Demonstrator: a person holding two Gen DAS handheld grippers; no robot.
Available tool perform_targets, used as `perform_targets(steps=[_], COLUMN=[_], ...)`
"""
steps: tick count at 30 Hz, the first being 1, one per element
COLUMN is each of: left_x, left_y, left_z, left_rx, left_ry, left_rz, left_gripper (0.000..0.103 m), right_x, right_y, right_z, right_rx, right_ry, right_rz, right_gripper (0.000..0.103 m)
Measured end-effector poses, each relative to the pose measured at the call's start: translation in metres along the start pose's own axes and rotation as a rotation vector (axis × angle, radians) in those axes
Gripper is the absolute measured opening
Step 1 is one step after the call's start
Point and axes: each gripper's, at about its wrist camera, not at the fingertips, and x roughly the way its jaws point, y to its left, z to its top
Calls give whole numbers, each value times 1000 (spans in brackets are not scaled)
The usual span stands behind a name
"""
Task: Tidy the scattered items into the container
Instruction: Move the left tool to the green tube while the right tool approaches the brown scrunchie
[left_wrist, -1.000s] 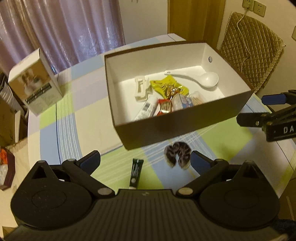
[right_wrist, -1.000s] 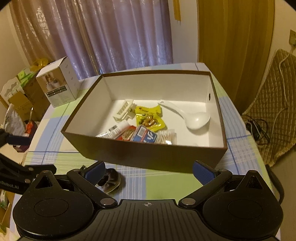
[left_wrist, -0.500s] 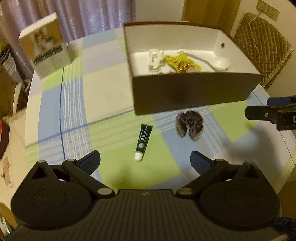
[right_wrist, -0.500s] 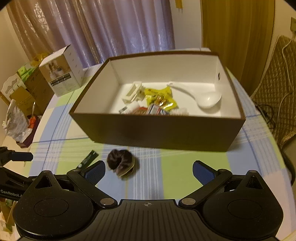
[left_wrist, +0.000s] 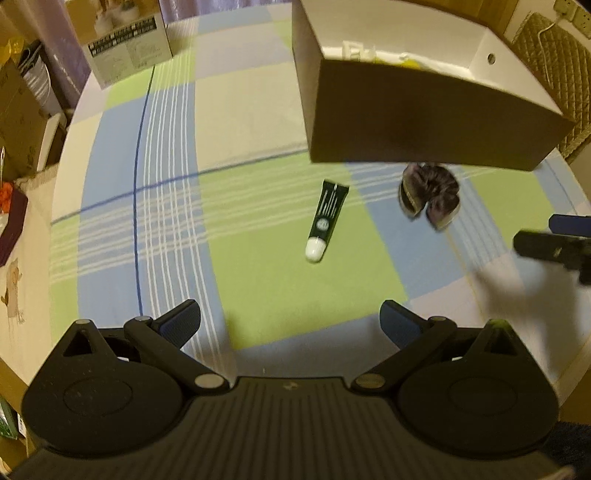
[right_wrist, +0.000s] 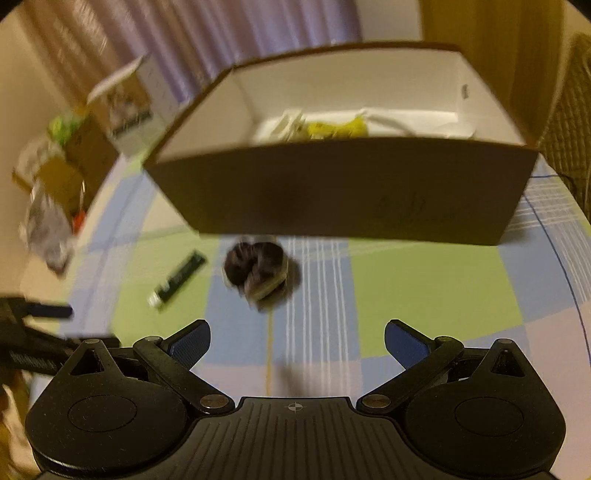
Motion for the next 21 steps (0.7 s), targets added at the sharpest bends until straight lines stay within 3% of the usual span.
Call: perform_targets(steps=[6,10,15,21], left_x=[6,10,14,23], left_y=[5,9,2,1], left_z=[-1,-1,6,18], left_rx=[8,19,109,142], left_ry=[-17,-33,-76,-79], left_rz=[-11,-28,-30,-48], left_gripper=[102,101,91,91], right_x=[21,27,34,34], right_y=[5,5,4,4], right_z=[-7,-3,11,20], right_rx=[-56,-30,-20,-43], right_ry=[43,29,-5,-50], right_rz=[-18,6,2,5], right_gripper=[103,103,103,103])
